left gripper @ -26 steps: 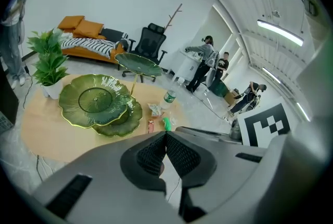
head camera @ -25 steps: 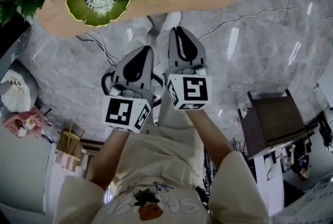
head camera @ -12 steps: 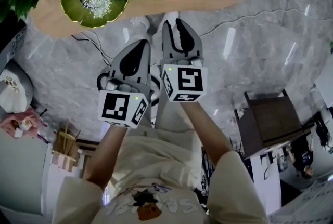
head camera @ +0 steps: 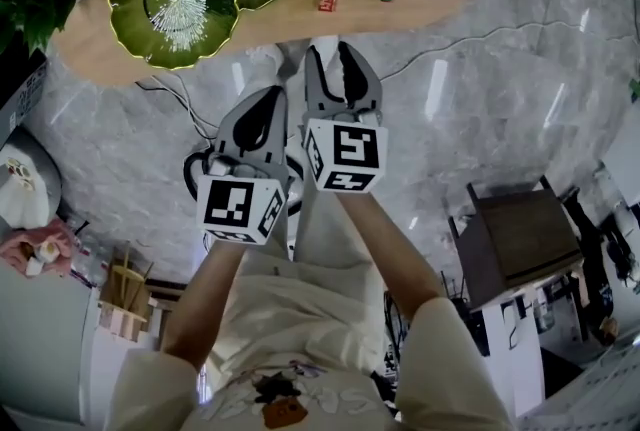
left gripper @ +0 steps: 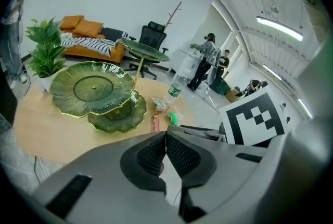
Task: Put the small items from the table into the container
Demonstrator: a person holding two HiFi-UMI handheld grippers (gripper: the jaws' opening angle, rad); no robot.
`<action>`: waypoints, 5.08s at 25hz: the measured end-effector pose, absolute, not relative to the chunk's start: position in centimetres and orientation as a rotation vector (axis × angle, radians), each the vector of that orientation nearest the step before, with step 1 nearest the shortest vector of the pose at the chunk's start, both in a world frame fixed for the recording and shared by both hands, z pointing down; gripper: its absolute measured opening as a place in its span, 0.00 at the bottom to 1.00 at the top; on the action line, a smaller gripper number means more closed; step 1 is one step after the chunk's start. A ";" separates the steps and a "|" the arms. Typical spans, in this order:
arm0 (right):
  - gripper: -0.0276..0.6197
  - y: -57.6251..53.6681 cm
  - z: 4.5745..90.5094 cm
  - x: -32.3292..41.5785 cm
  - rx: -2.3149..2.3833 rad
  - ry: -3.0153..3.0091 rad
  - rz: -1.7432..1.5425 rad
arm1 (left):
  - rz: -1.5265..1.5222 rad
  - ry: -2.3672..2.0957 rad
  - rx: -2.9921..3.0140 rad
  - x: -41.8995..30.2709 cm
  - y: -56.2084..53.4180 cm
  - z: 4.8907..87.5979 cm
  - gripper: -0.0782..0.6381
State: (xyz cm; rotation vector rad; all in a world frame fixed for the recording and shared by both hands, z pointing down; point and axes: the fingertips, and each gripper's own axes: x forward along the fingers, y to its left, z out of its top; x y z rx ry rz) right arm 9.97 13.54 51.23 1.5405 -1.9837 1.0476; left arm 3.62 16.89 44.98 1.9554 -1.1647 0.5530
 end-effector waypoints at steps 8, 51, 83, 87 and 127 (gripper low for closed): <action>0.30 14.0 54.6 10.2 1.528 -1.925 1.063 | 0.584 -1.146 1.943 3.5 18.1 47.1 0.12; 0.38 9.7 62.3 10.3 1.406 -1.842 0.993 | 0.619 -1.147 1.897 1.9 16.6 49.7 0.12; 0.22 7.8 65.1 11.1 1.349 -1.720 0.919 | 0.620 -1.114 1.902 2.4 15.6 50.9 0.12; 0.21 7.9 65.1 11.1 1.331 -1.739 0.923 | 0.623 -1.109 1.904 2.5 15.7 50.9 0.12; 0.21 9.2 55.6 9.1 1.214 -1.931 0.862 | 0.571 -1.192 1.939 1.7 13.3 45.2 0.12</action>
